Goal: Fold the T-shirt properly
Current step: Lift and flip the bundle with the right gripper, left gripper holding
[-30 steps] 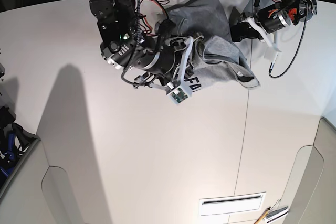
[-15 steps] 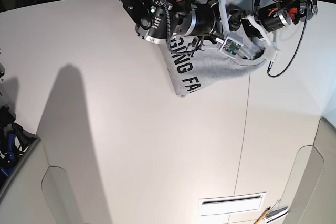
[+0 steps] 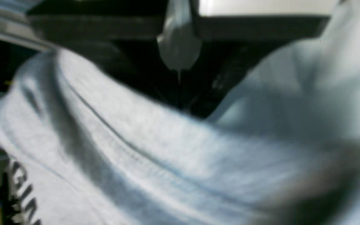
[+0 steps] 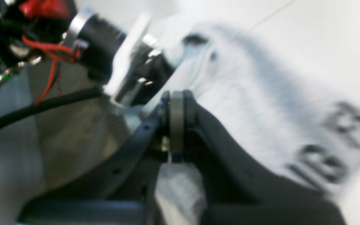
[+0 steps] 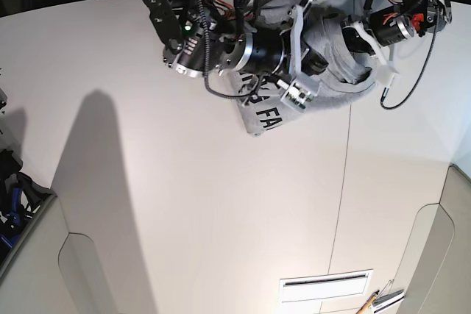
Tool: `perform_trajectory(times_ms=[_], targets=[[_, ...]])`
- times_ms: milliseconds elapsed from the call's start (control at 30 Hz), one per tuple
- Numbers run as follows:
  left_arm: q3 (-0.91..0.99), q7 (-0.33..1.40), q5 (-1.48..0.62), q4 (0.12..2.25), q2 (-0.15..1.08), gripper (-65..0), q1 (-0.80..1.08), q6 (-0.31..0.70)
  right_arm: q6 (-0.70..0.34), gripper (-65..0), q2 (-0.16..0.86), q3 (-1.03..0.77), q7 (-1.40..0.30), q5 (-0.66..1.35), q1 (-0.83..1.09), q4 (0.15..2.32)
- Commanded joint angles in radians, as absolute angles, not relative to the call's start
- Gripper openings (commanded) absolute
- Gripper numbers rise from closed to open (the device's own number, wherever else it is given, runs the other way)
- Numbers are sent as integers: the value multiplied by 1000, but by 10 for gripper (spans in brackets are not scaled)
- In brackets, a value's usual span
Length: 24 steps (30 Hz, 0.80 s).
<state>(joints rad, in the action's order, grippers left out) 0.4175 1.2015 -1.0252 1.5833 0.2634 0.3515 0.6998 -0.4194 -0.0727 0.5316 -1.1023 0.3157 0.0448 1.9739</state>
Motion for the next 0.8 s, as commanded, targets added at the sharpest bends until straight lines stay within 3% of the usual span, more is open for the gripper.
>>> perform_trajectory(times_ms=[0, 200, 433, 600, 767], targets=[[439, 1205, -1033, 1592, 284, -650, 352, 698, -422, -650, -86, 511, -1070, 329, 36, 2010], [589, 1241, -1125, 1592, 302, -650, 352, 698, -422, -650, -83, 376, -1053, 329, -1, 2043], [717, 1395, -1480, 1600, 302, -650, 352, 698, -422, -650, -80, 270, -1001, 286, -73, 1977], [652, 1396, -1484, 1621, 302, -650, 352, 698, -422, -650, -81, 261, -981, 284, -183, 1774], [462, 1396, -1484, 1645, 302, -650, 352, 698, -423, -650, -81, 261, -950, 284, -310, 1529]])
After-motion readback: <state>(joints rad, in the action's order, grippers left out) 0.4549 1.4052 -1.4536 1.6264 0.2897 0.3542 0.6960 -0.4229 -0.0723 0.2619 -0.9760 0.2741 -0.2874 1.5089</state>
